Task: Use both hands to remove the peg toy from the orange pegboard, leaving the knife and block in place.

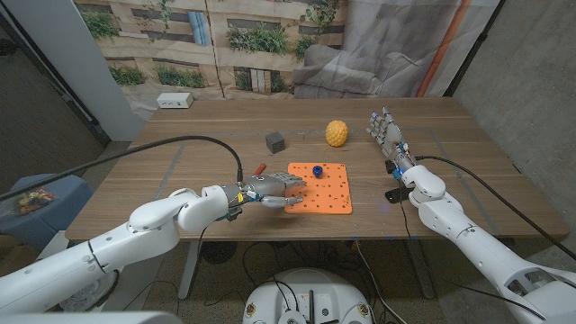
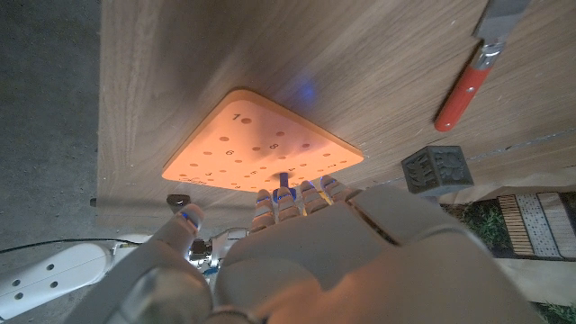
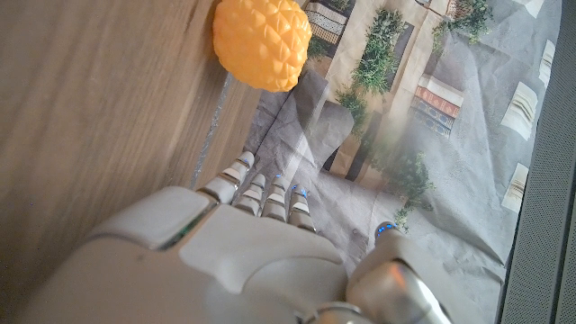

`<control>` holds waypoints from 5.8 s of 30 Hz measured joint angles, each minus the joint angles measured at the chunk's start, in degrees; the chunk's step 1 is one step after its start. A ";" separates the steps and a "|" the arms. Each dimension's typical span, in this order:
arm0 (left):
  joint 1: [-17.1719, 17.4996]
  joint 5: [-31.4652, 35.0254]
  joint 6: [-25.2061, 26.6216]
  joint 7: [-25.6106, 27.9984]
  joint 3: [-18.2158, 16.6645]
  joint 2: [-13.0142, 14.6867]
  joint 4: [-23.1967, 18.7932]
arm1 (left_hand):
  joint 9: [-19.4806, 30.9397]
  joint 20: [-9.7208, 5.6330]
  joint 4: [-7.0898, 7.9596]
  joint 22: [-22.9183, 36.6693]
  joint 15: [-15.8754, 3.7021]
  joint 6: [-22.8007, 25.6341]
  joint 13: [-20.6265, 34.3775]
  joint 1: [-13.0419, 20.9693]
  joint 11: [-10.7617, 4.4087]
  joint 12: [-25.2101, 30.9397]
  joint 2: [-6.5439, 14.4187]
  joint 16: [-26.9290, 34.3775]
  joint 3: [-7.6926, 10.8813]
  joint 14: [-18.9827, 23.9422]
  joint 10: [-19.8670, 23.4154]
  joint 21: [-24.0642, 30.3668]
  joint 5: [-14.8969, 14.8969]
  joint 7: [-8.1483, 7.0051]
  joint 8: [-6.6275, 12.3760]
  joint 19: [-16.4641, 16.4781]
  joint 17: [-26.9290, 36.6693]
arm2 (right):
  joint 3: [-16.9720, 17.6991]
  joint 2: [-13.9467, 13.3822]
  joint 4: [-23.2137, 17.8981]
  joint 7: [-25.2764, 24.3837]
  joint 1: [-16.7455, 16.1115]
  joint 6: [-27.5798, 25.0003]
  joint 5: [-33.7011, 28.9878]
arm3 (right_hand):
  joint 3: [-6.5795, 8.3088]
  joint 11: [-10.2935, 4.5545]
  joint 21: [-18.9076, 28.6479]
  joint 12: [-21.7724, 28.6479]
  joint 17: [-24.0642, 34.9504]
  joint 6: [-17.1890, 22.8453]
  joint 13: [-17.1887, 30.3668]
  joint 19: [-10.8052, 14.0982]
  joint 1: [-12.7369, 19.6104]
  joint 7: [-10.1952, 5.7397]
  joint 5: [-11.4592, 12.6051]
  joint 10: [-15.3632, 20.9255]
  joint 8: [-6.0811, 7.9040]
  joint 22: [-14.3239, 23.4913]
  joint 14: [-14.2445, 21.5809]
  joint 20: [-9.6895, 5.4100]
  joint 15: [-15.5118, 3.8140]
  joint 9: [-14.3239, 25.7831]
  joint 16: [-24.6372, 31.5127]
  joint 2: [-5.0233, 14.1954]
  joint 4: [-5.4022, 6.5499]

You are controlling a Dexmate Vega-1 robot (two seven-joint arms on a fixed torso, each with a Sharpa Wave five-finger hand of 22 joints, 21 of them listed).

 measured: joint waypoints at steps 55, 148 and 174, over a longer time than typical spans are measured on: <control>-0.72 6.58 1.13 -4.50 4.73 -3.33 1.97 | -0.13 -0.03 0.46 0.00 -0.01 0.86 0.01 0.00 1.45 0.47 0.00 0.26 -0.45 0.00 0.84 0.91 0.00 1.65 0.46 -0.41 -0.30 | -0.53 -2.09 0.03 3.78 1.12 2.08 -1.38 | 0.63 -0.31 0.00 0.00 -0.81 -0.53 0.01 -0.30 0.00 -0.10 0.44 0.33 0.00 -0.15 0.00 -0.31 0.00 0.00 0.23 0.00 -0.01; -5.16 1.88 -0.27 -8.80 4.82 -2.75 5.33 | 0.19 -0.14 -1.35 -0.05 -0.11 2.38 -0.02 0.78 1.53 0.40 0.46 -0.14 0.43 0.52 0.74 1.03 0.00 1.33 0.46 1.51 -0.26 | -6.76 -28.20 -39.33 9.98 4.57 -18.72 -51.69 | 6.41 0.13 0.44 -0.45 -3.99 -1.60 0.41 -3.26 17.70 -3.96 -3.77 -6.68 0.51 0.01 -5.18 2.68 5.01 0.99 0.66 -4.41 -16.54; -5.04 1.20 -0.35 -8.79 4.74 -2.09 5.49 | 0.14 -0.09 -1.59 0.00 -0.10 2.37 0.08 0.77 1.83 0.22 0.46 -0.07 0.67 1.15 1.05 1.12 0.00 1.33 0.45 2.11 -0.30 | -13.93 -25.67 -42.74 28.72 15.07 -20.89 -62.65 | 7.52 2.48 0.44 -0.45 -3.83 -5.76 0.70 -4.39 22.79 -4.50 -3.77 -11.29 0.51 -0.01 -7.06 6.27 8.95 1.36 0.43 -6.33 -17.15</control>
